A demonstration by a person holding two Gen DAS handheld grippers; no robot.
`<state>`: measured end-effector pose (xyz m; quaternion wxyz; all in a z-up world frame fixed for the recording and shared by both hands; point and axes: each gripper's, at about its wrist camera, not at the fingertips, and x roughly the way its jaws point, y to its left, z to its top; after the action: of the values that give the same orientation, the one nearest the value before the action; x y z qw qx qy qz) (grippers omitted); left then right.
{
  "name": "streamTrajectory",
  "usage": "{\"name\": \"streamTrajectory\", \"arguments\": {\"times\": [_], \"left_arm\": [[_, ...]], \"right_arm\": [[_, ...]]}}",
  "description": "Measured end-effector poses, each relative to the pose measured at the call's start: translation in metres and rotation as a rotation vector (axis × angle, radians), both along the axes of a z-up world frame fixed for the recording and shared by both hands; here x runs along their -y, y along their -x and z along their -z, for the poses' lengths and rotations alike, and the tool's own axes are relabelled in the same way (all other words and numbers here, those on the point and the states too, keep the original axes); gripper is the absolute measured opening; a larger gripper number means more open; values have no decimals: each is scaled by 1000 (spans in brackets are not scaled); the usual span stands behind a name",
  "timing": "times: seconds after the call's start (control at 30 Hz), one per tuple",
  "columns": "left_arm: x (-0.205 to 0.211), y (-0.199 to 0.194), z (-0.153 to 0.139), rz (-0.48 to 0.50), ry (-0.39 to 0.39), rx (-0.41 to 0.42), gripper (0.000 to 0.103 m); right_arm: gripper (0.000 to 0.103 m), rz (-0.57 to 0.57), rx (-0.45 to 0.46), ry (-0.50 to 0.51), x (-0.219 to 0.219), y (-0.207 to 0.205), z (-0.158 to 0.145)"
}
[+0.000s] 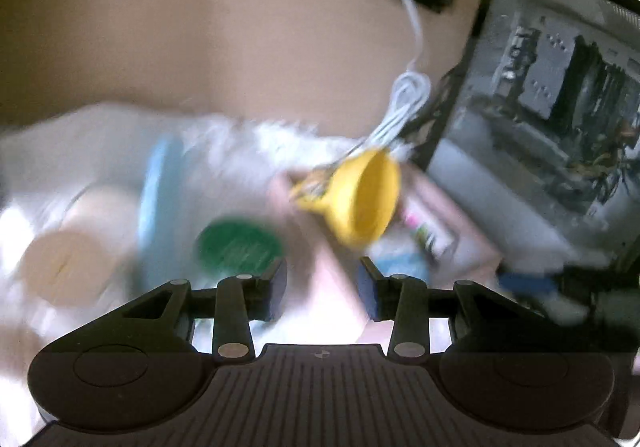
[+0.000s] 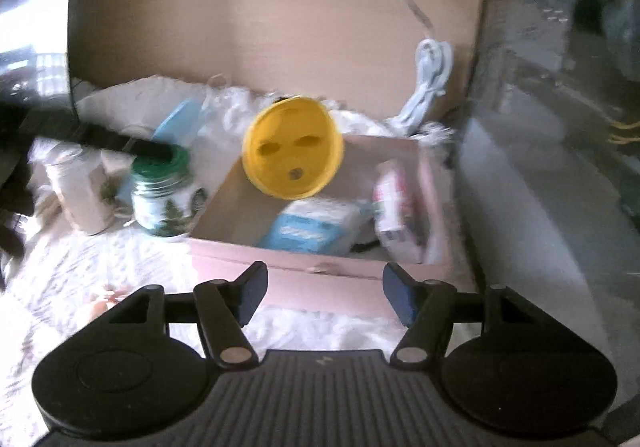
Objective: Organize soft objects
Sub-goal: 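Withdraw both grippers from the box toward the white soft item and red card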
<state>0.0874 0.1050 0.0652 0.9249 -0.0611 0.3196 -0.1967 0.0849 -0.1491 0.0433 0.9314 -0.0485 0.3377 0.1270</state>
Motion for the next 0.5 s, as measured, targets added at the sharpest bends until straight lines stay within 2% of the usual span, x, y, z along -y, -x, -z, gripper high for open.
{"name": "streamTrajectory", "arguments": {"times": [0.13,0.23,0.37,0.43,0.5], "left_arm": [[-57,51,12,-171,16,8,42],[-102,81,16,-344,-13,21,42],[-162,112,20,-575,-9,-1,42],[-186,126,22,-658,-13,-11,42],[-205,139,25,-694,-16,-24,42]], "right_arm": [[64,-36,-27,-32,-22,2,-1],[64,-71,-62,-54,-42,3,1],[64,-119,-112,-45,-72,6,9],[64,-147,-134,-28,-87,8,13],[64,-182,-138,-14,-99,13,13]]}}
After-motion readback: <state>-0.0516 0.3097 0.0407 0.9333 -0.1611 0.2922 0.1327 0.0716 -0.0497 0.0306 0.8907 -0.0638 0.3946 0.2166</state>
